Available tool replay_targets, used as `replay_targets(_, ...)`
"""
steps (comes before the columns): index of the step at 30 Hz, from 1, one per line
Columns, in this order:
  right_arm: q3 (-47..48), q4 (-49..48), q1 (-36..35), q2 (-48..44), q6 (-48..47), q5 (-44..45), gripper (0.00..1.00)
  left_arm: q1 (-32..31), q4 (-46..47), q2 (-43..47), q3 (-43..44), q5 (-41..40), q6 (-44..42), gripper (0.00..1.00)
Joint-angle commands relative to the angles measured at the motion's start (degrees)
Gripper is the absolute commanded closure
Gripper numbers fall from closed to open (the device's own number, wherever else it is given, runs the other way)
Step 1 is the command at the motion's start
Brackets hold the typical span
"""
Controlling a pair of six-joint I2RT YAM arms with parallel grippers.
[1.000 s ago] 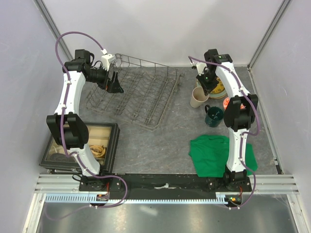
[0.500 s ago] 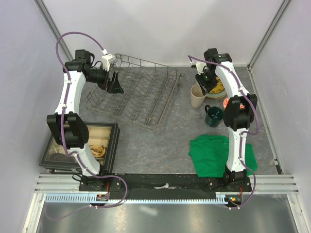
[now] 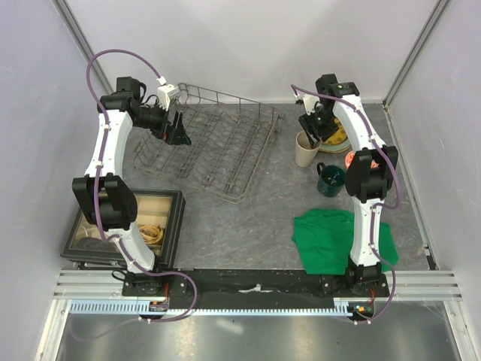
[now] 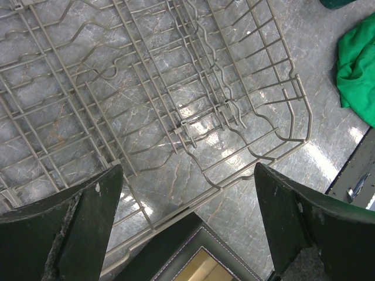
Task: Unload the mixed dishes from the dish rack
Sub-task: Place the cup at the center of the board, then reset both arms
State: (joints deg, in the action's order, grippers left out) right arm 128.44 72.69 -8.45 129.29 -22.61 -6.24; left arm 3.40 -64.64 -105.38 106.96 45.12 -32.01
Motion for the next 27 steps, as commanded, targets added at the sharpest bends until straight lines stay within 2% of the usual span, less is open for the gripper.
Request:
replay_targets(1, 2.78, -0.53, 0.01, -3.26, 0.73, -0.7, 0.38, -0.15, -0.57, -0.35, 2.12, 0.84, -1.83, 0.01)
replay_targets(9, 2.78, -2.19, 0.01, -9.13, 1.87, -2.1, 0.35, -0.06, -0.22, 0.09, 2.64, 0.41, -1.13, 0.01)
replay_targets(16, -0.82, -7.2, 0.01, -17.22, 4.24, -1.85, 0.34, -0.06, 5.39, 2.11, -0.08, -2.93, 1.86, 0.01)
replay_targets(19, -5.3, -12.47, 0.1, -22.23, 5.38, -0.27, 0.32, -0.06, 10.31, 4.38, -3.15, -5.12, 3.79, 0.01)
replay_targets(22, -9.43, -17.39, 0.1, -26.54, 6.79, 1.31, 0.29, -0.15, 16.9, 6.24, -6.93, -7.41, 6.16, 0.01)
replay_targets(25, -12.33, -21.17, 0.45, -29.97, 7.58, 3.16, 0.21, -0.15, 21.22, 7.91, -9.31, -9.35, 8.62, 0.01)
replay_targets(27, -15.05, -24.77, 0.62, -32.6, 8.55, 4.74, 0.11, -0.15, 23.32, 8.09, -10.1, -10.31, 10.47, 0.01)
